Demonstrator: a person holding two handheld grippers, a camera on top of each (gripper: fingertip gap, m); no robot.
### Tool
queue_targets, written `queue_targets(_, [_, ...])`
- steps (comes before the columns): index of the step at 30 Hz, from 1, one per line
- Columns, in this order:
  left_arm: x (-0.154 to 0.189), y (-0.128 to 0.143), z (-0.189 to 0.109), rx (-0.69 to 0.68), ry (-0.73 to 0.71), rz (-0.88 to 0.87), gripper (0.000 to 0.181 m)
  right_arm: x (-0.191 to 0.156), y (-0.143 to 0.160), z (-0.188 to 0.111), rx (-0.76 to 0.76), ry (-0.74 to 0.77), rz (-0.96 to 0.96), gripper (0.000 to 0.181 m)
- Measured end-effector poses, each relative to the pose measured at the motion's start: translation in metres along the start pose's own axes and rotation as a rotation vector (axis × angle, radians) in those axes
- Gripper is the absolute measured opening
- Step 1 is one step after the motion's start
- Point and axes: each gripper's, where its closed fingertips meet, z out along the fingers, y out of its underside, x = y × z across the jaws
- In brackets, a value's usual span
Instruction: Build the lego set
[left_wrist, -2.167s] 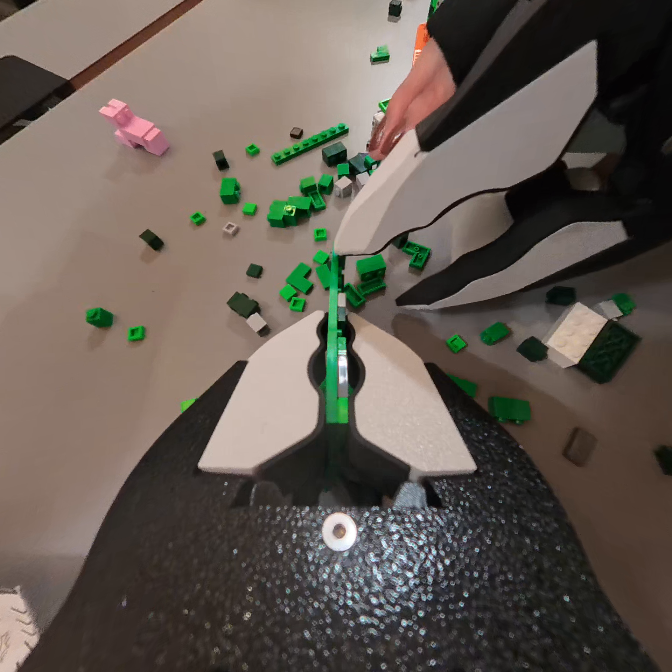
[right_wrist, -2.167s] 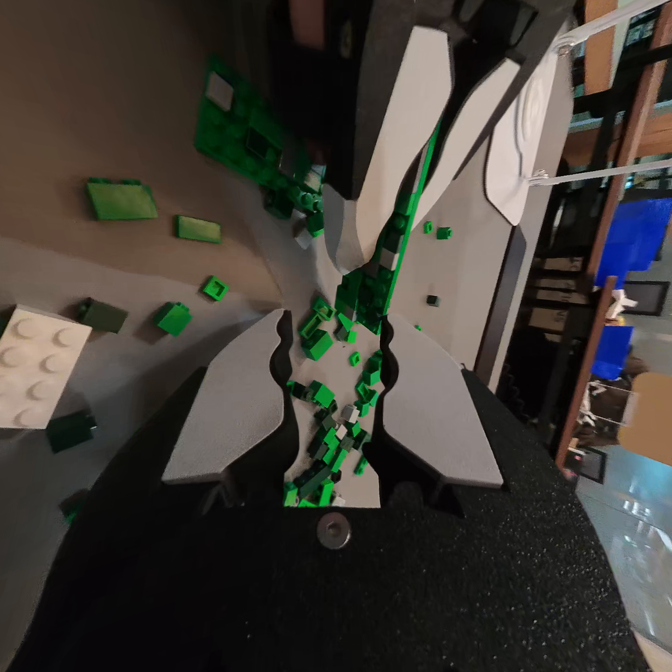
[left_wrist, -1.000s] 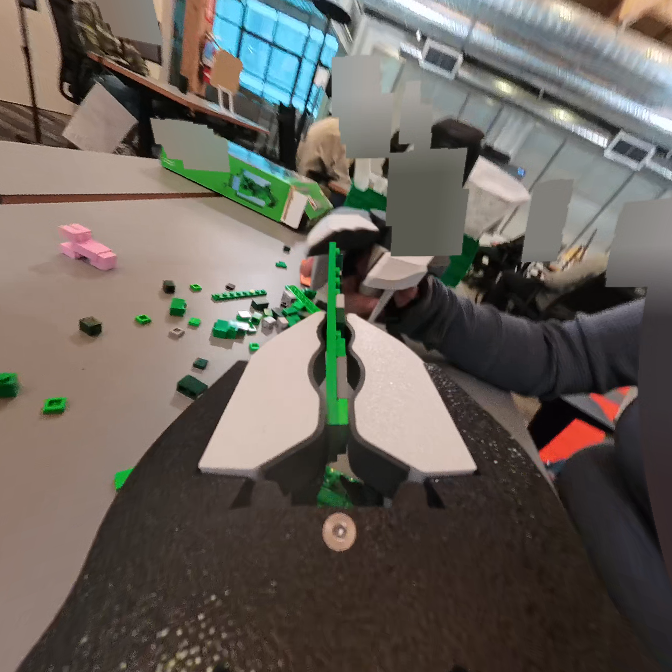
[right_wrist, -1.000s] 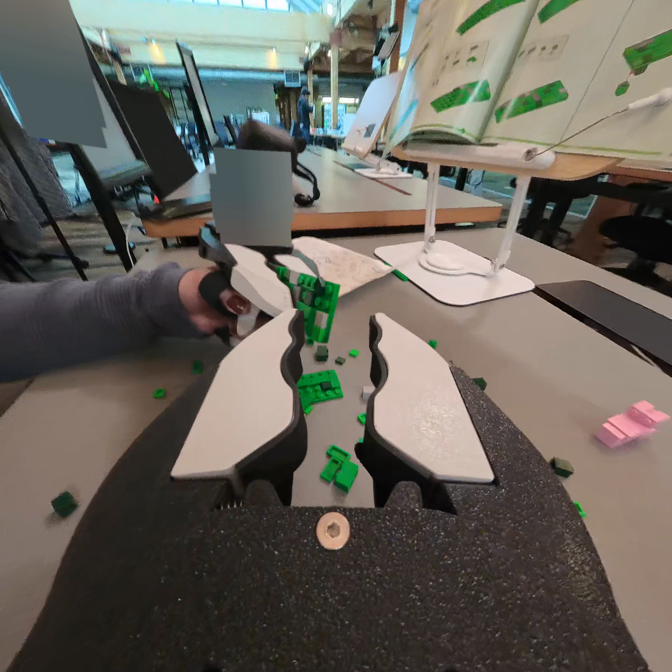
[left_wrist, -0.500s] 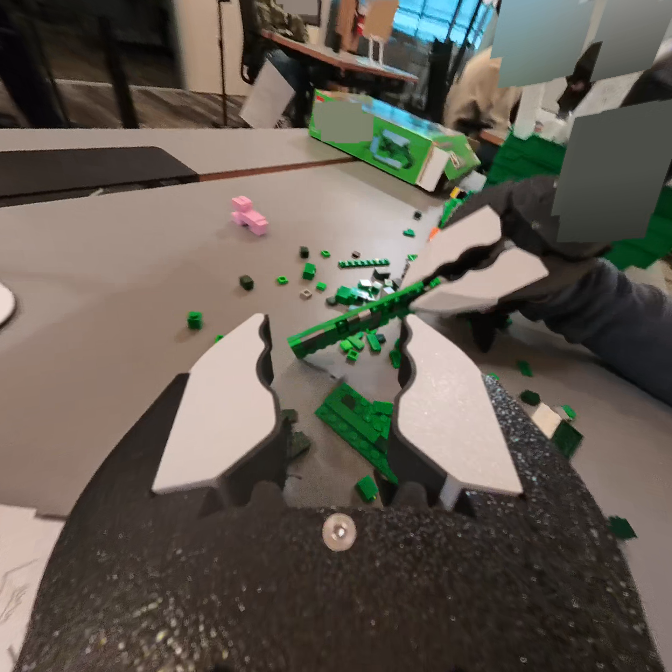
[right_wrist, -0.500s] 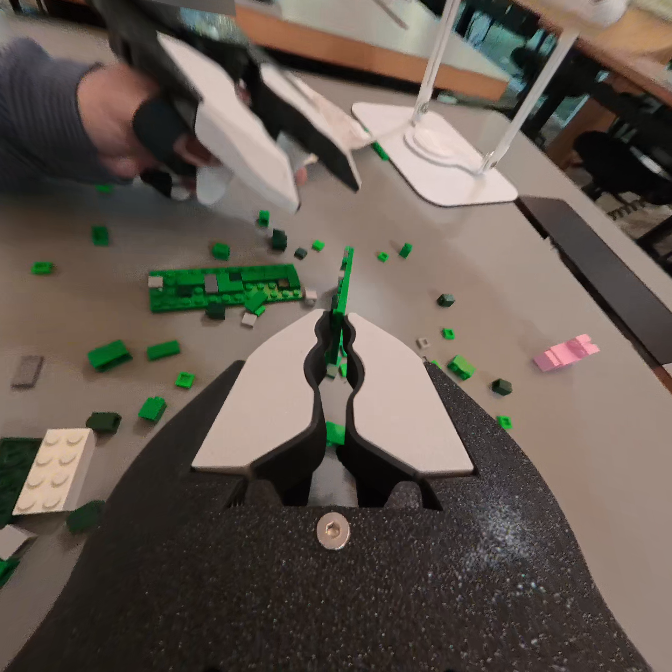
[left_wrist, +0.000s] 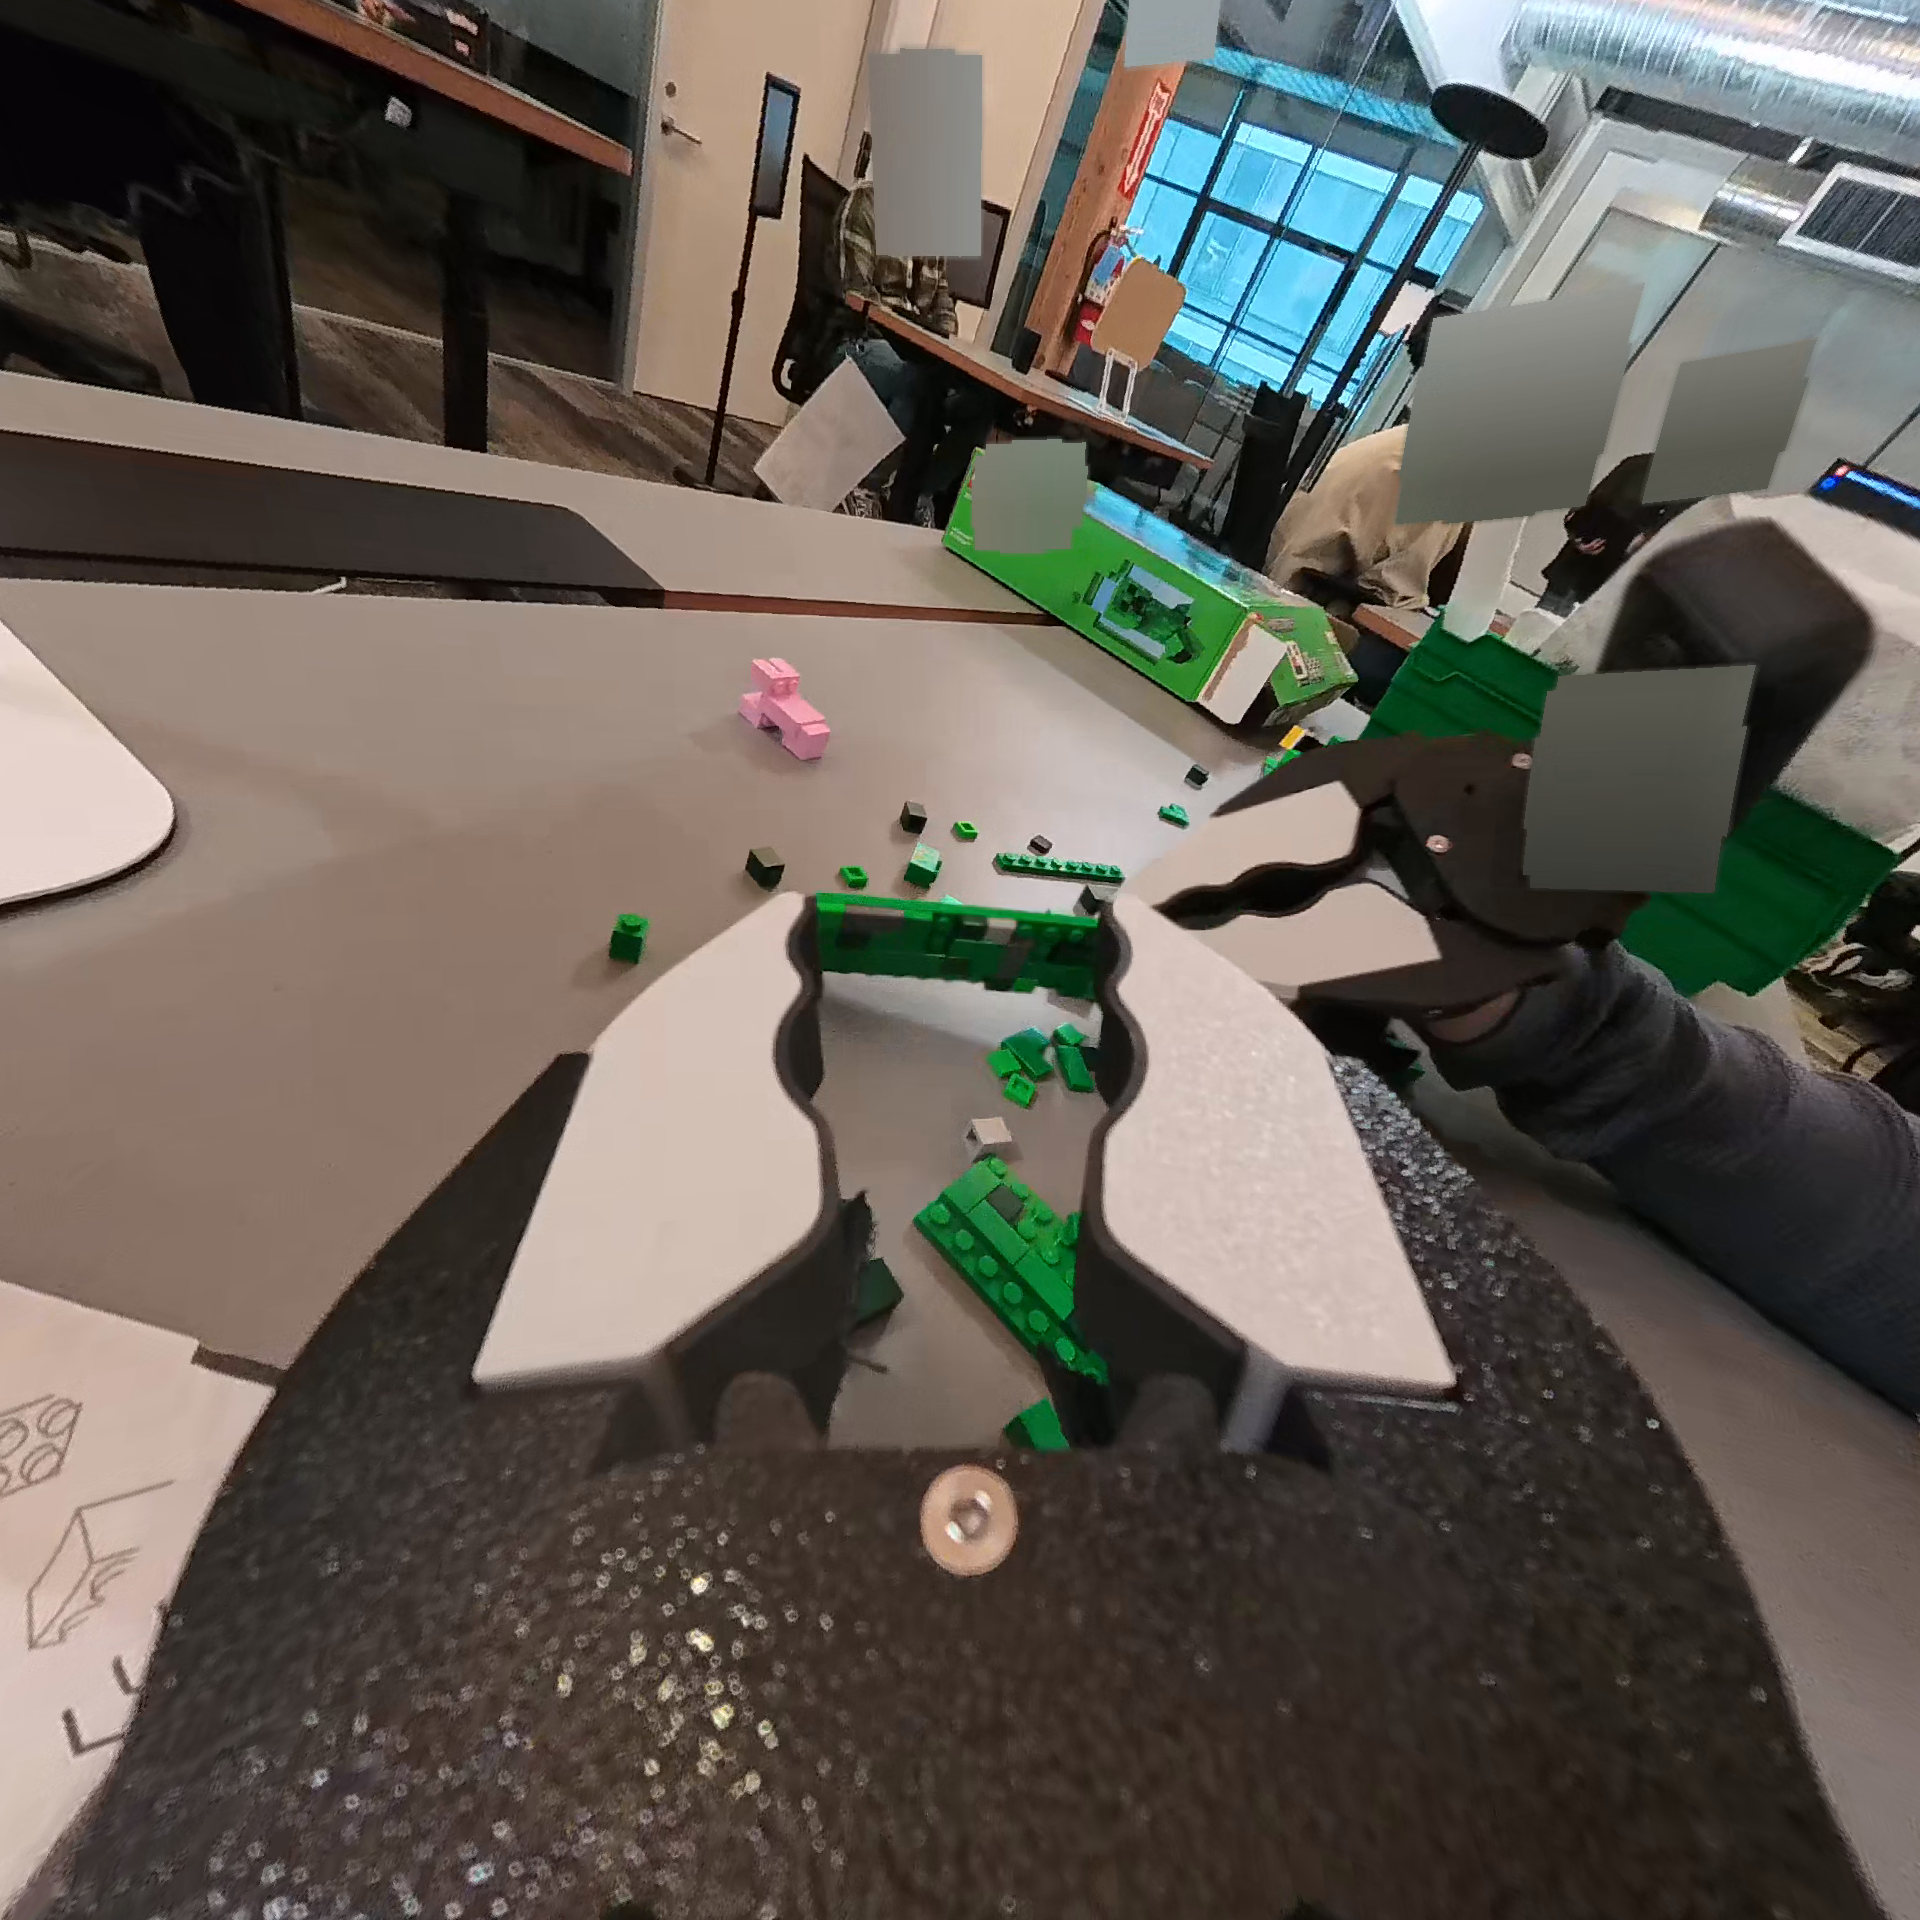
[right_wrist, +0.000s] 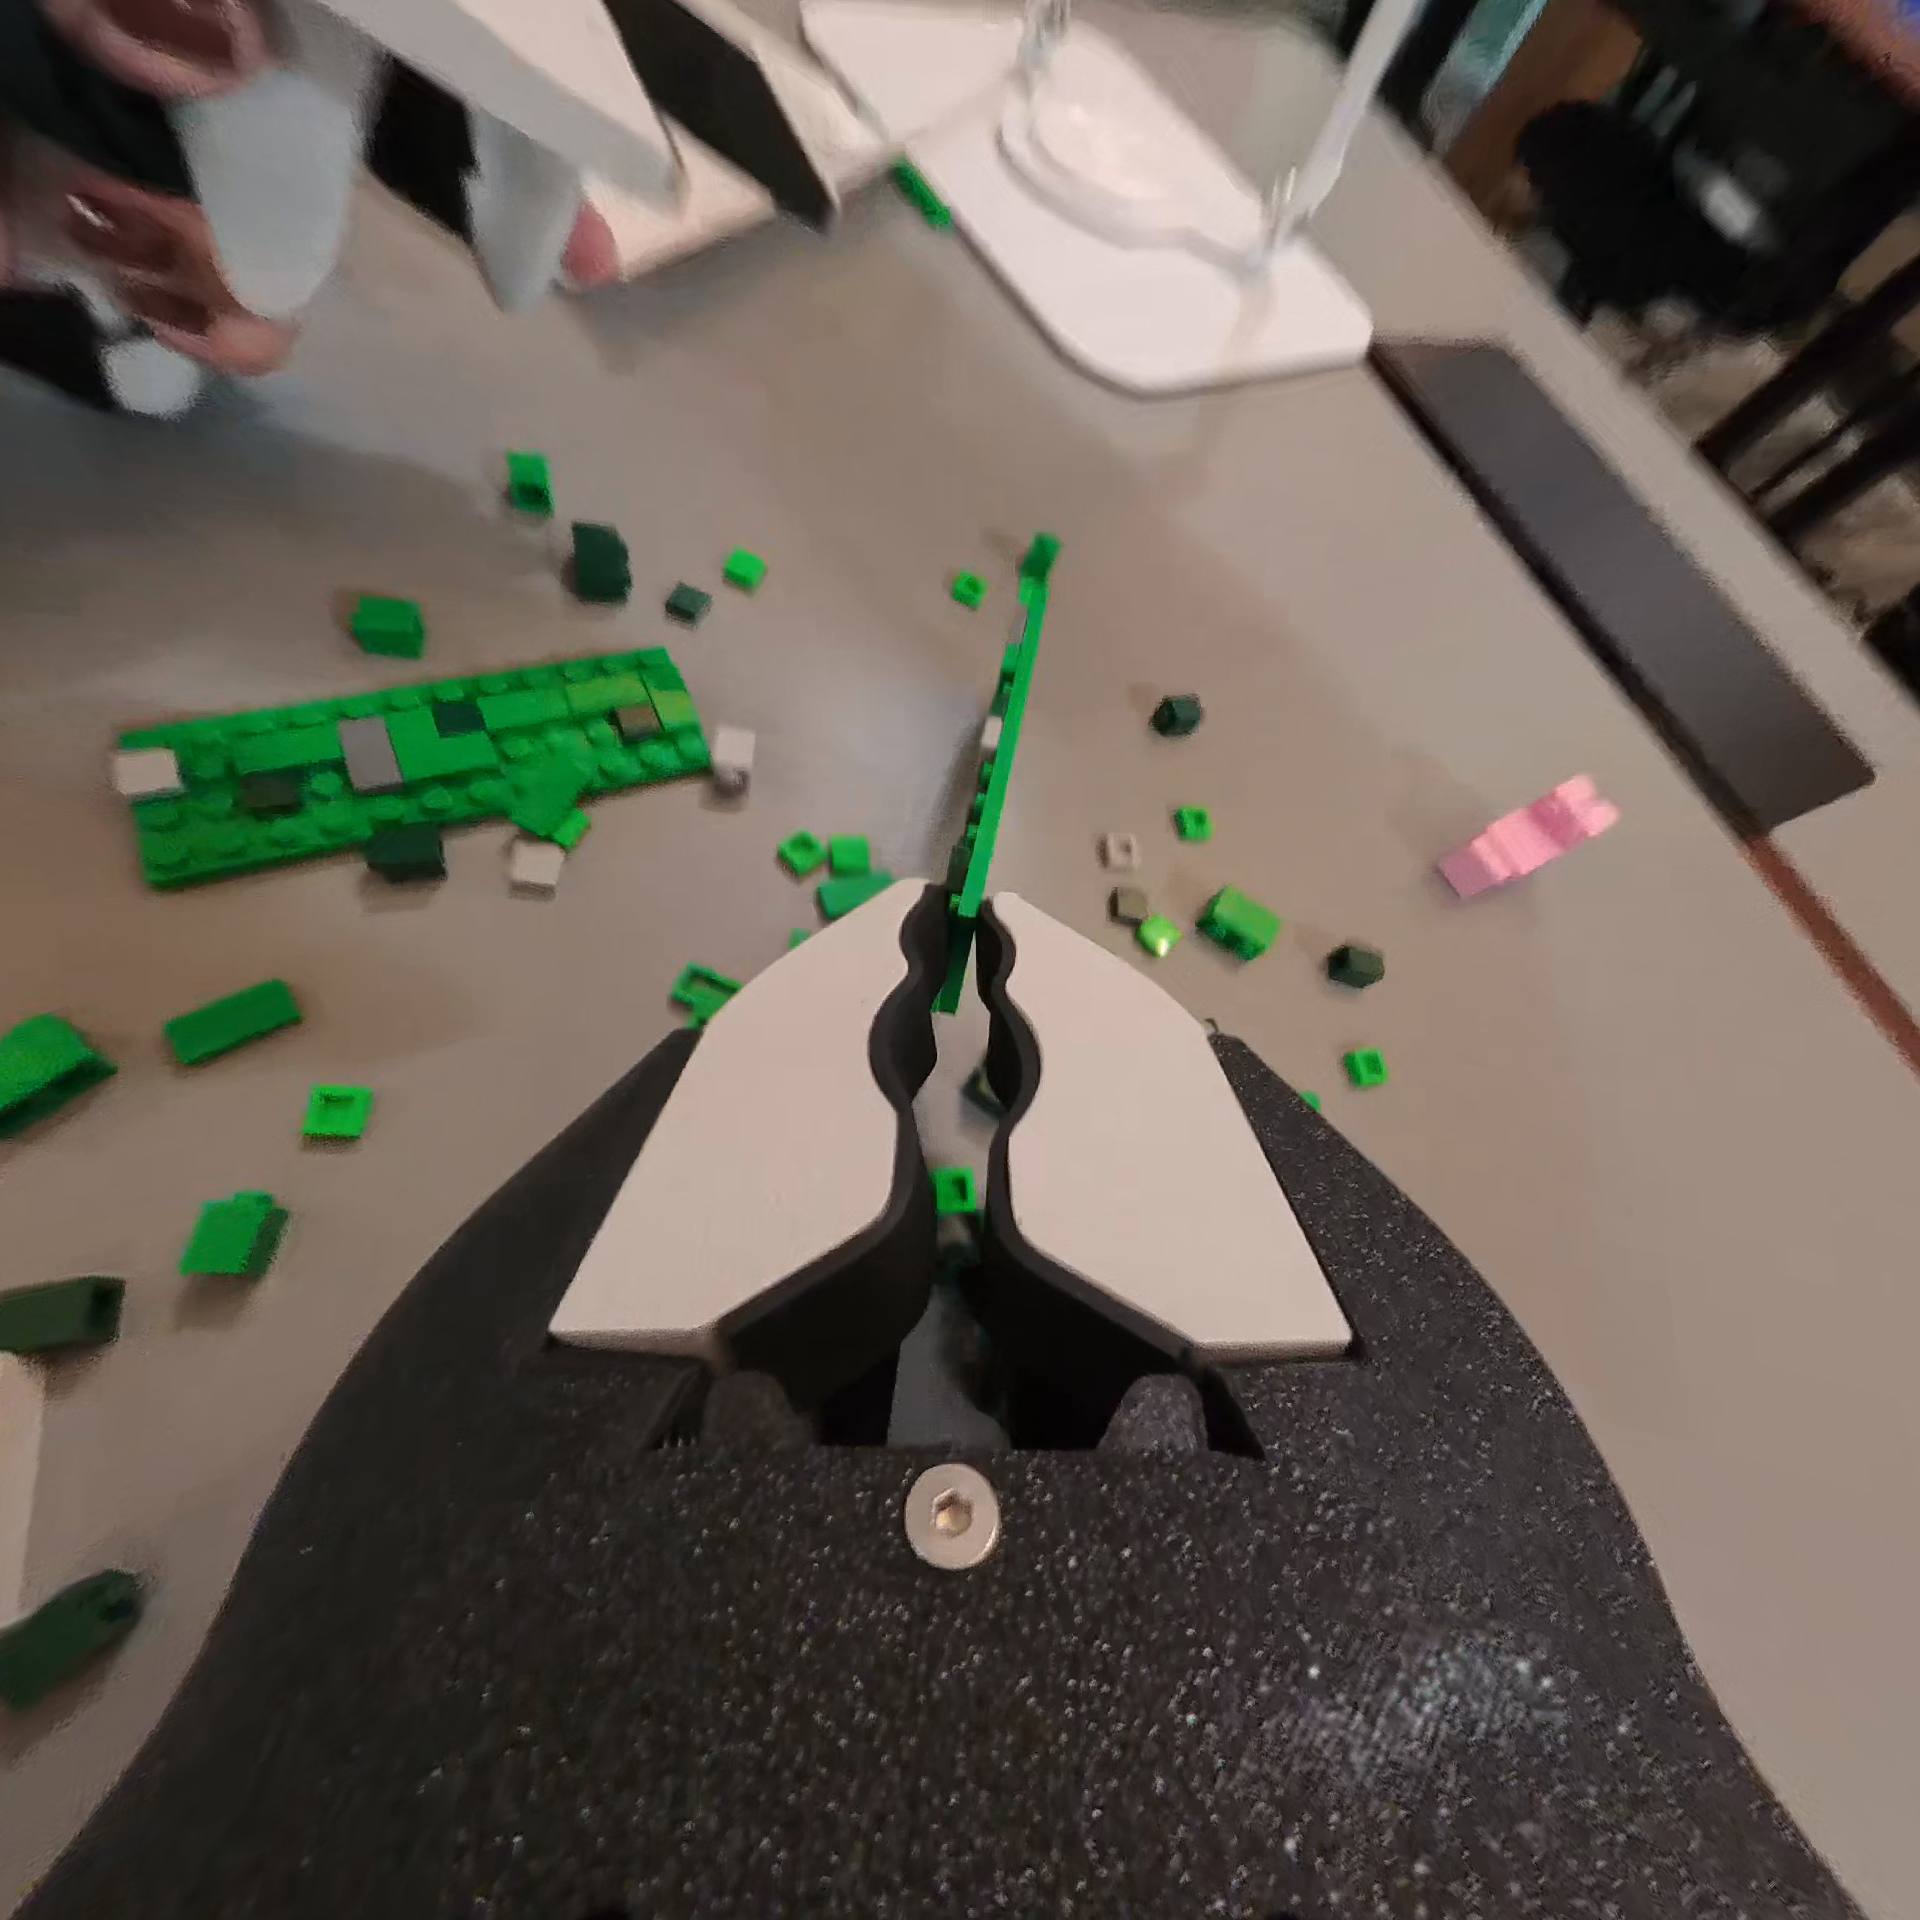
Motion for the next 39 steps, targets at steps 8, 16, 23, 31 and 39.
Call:
queue_targets(8, [-0.001, 0.007, 0.003, -0.032, -0.009, -0.017, 0.046, 0.004, 0.013, 0.0, -0.049, -0.006, 0.045, 0.005])
queue_targets(16, [0.001, 0.01, 0.006, -0.05, -0.014, -0.002, 0.045, 0.002, 0.014, 0.002, -0.075, -0.004, 0.031, 0.005])
queue_targets(23, [-0.002, 0.004, 0.005, -0.008, -0.058, 0.028, 0.057, 0.01, 0.001, 0.002, -0.029, 0.159, -0.147, 0.023])
queue_targets(31, [0.019, -0.035, -0.017, 0.21, -0.191, 0.309, 0.065, 0.023, -0.054, -0.033, 0.325, 0.57, -0.344, 0.029])
queue_targets(39, [0.098, -0.059, -0.088, 0.266, -0.227, 0.539, 0.057, 0.025, -0.06, -0.051, 0.44, 0.681, -0.405, 0.023])
